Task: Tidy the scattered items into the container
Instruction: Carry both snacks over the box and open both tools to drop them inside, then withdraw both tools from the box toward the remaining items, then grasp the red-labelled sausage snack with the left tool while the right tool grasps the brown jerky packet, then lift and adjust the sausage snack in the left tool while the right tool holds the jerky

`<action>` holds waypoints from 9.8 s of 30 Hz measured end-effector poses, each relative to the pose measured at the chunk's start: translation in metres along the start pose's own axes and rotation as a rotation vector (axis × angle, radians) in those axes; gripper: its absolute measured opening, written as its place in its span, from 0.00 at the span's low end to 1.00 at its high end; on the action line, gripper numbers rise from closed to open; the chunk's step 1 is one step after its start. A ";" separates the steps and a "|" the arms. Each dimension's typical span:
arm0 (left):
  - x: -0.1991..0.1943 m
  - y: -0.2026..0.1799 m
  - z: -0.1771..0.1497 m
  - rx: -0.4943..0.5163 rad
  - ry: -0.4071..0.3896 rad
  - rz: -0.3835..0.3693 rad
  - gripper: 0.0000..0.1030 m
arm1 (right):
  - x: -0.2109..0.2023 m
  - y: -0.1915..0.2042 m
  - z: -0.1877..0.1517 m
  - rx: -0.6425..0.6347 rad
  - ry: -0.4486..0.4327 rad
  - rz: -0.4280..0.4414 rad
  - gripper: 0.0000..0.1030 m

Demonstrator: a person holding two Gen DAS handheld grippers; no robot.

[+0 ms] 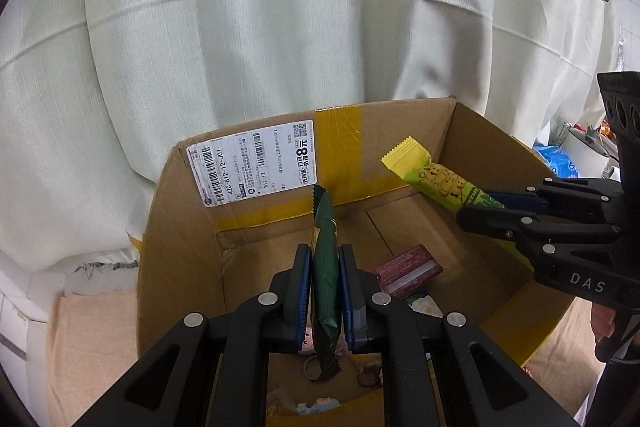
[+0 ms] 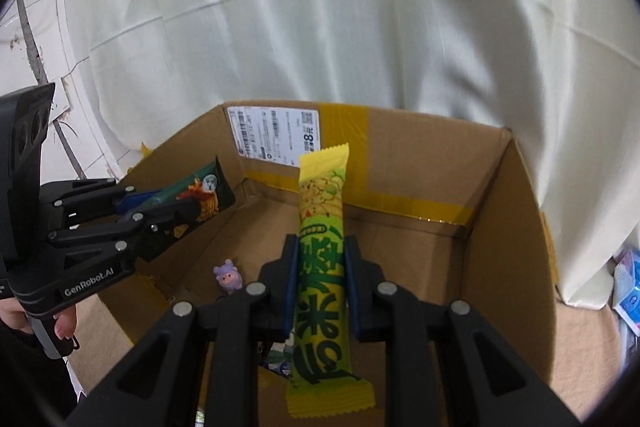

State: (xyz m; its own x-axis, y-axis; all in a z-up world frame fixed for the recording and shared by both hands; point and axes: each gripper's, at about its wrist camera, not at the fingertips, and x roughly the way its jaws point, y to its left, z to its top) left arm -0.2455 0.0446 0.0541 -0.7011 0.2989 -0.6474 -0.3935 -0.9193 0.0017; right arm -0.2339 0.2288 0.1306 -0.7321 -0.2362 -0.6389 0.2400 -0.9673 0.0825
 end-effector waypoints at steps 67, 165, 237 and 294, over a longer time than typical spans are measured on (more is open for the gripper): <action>-0.069 -0.011 -0.195 -0.173 0.014 0.062 1.00 | -0.076 0.009 -0.171 0.155 -0.059 -0.064 1.00; -0.078 0.023 -0.221 -0.210 -0.036 0.051 0.20 | -0.055 0.020 -0.152 -0.085 0.012 0.003 0.41; -0.077 0.004 -0.225 -0.224 0.025 0.051 0.10 | -0.092 0.044 -0.178 -0.037 -0.058 0.074 0.41; -0.080 -0.001 -0.232 -0.130 0.045 0.055 0.30 | -0.056 0.050 -0.196 -0.046 0.068 -0.018 0.48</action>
State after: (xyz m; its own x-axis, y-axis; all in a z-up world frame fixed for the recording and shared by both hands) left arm -0.0512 -0.0379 -0.0704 -0.6909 0.2381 -0.6826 -0.2730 -0.9602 -0.0586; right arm -0.0562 0.2116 0.0204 -0.6921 -0.2104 -0.6904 0.2572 -0.9657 0.0365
